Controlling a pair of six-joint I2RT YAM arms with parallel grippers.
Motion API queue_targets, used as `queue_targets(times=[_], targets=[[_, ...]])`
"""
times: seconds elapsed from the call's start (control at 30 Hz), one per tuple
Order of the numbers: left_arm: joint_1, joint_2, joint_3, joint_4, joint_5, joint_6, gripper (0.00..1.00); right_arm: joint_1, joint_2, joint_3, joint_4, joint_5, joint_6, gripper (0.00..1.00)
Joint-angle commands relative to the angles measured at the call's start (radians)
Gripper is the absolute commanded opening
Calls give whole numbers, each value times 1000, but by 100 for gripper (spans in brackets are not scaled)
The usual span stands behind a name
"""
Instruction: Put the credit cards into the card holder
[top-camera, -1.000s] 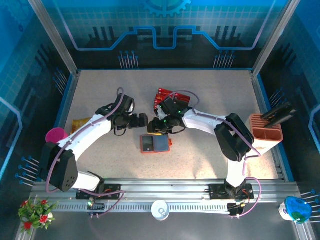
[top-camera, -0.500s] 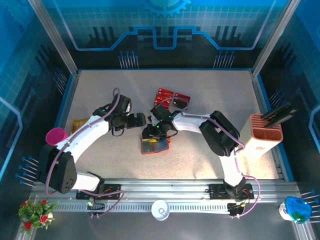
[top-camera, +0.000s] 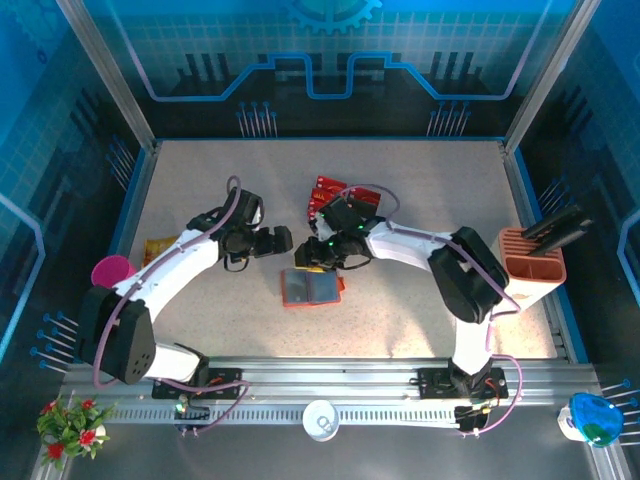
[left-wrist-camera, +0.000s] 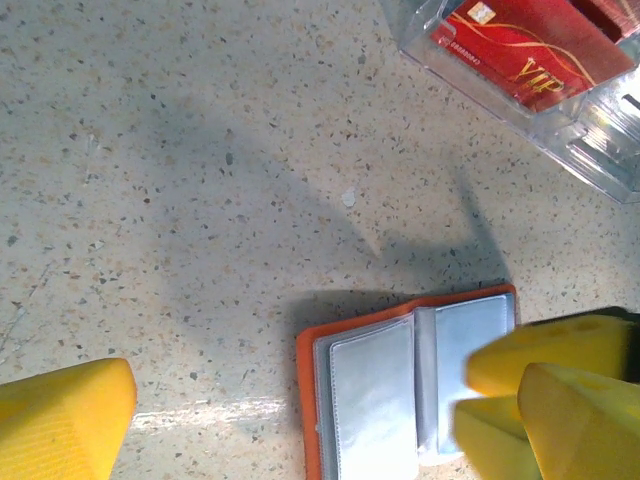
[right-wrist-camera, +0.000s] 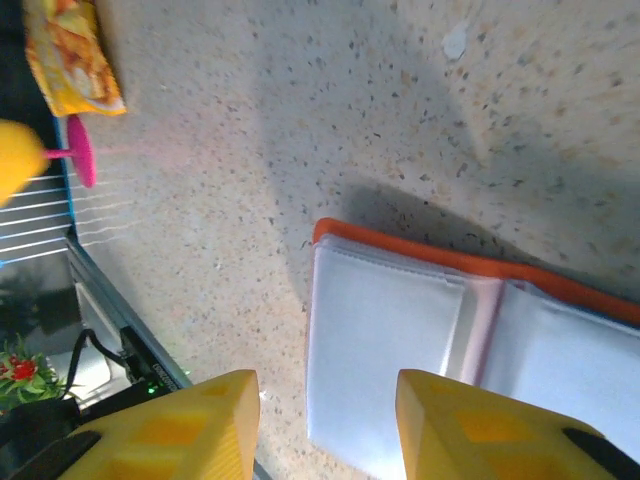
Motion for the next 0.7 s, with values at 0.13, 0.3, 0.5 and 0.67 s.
queue_targets(times=[0.13,0.3,0.5,0.67], targets=[[9,52,41,14,53,0,99,-74,-177,-104,-180,171,-120,42],[10,72,56,11,62,3,99,-79,-181,-96,-338,299,-224,44],[7,89,64,8,79,-4,99,-74,-120,-85,-368,320,-259,44],[0,98,70,5,89,-8,99,-68,-68,-71,-344,305,-250,43]])
